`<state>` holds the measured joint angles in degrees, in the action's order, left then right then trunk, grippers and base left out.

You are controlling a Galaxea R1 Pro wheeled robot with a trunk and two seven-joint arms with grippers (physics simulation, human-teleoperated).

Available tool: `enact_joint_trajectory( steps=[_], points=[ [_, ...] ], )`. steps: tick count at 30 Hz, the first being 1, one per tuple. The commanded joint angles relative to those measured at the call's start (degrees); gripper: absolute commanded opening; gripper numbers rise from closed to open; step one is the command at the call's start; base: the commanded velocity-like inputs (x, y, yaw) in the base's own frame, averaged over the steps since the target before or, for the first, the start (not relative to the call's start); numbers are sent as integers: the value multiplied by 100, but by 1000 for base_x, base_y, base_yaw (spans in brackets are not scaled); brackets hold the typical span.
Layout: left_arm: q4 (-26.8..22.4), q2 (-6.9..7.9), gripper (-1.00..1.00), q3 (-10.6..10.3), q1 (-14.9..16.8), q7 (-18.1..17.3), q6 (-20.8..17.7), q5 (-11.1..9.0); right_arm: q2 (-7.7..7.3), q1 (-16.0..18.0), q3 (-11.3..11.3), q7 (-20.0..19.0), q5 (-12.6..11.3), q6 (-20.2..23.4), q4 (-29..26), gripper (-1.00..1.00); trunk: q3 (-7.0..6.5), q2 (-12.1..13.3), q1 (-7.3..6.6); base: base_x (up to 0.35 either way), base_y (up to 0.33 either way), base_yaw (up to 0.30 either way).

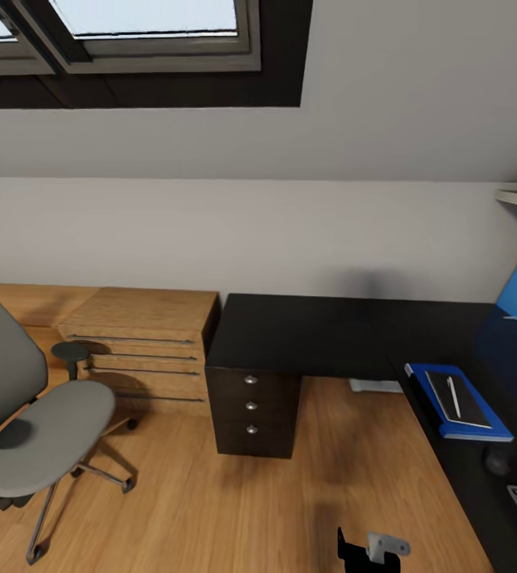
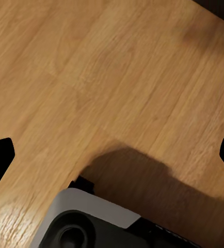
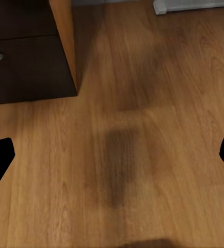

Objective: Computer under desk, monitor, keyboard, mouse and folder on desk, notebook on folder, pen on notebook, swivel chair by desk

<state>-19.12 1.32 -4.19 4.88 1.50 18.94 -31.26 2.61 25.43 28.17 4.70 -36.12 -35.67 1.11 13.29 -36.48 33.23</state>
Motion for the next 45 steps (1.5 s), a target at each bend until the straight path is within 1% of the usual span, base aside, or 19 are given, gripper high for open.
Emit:
enact_joint_trajectory(
  steps=[1,7,17,45],
  points=[
    [19,9,100,-41,4,-22,50,-44,4,6,49,48,7,-14,12,100,-1,-7,2,0,0,124],
    [67,12,100,-37,4,-129,133,-34,3,6,42,48,6,-10,12,100,-54,-7,2,0,0,128],
    [84,1,100,-46,4,-165,161,-38,-3,6,40,48,2,-10,12,100,-120,-7,2,0,0,186],
    [94,6,100,-46,4,-167,163,-47,-6,6,38,57,4,7,12,100,-128,-7,2,0,0,281]
  ],
)
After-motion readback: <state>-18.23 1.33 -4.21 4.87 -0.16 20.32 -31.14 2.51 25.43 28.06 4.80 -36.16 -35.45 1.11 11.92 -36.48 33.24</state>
